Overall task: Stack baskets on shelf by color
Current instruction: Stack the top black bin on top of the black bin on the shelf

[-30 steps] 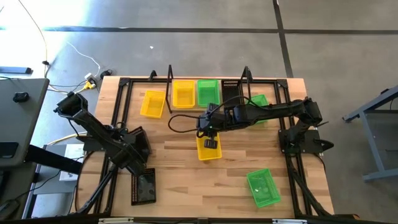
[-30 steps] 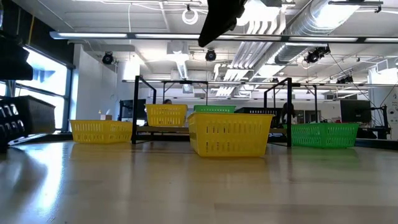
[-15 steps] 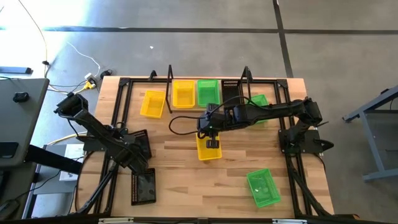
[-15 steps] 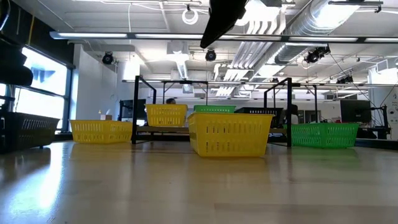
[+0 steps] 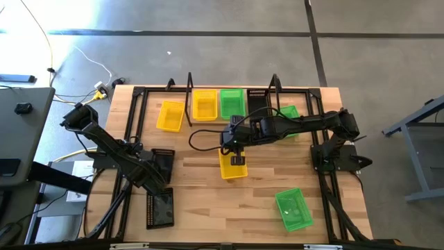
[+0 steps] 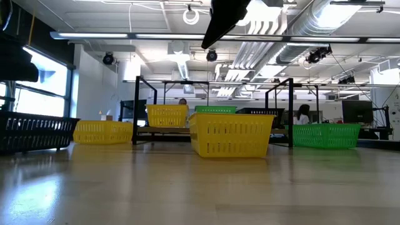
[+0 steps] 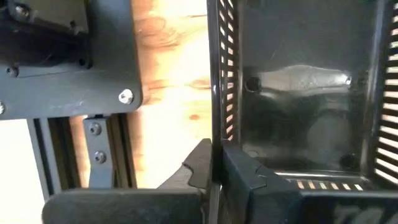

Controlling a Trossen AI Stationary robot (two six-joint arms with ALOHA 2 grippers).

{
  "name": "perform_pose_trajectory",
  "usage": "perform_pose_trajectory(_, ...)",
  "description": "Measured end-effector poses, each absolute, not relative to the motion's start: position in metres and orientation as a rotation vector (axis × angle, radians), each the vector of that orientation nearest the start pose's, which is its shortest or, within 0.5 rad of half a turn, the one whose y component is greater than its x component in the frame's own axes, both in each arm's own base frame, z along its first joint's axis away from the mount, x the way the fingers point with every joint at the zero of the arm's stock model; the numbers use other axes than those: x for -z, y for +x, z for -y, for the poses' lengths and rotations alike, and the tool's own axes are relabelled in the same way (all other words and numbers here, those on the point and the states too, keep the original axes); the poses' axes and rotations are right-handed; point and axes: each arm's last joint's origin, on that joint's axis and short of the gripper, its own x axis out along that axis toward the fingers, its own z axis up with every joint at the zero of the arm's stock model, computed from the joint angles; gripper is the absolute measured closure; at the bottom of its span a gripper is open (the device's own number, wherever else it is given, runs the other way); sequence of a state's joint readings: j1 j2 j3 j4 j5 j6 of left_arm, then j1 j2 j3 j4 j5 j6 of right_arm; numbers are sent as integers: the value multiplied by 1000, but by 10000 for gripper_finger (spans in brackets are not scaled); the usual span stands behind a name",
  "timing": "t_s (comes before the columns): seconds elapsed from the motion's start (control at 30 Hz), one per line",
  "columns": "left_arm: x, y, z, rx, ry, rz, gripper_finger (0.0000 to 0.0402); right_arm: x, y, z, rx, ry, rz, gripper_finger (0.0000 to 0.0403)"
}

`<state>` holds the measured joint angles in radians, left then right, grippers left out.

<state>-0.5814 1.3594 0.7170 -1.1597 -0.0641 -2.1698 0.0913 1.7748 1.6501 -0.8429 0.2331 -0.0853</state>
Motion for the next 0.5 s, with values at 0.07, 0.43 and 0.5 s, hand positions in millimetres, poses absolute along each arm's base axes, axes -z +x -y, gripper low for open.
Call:
perform_pose_trajectory(0.07,-169,147,94,-1404,-999,-1161,388,-312,377,-28,92,-223,-961,341)
perform_pose_trajectory(0.43,-189,157,92,-1298,-1015,-980,396,-314,379,-45,-6,-112,-920,341)
perform_pose_trajectory(0.5,-194,160,90,-1268,-1009,-970,396,-315,380,-52,-22,-116,-895,341)
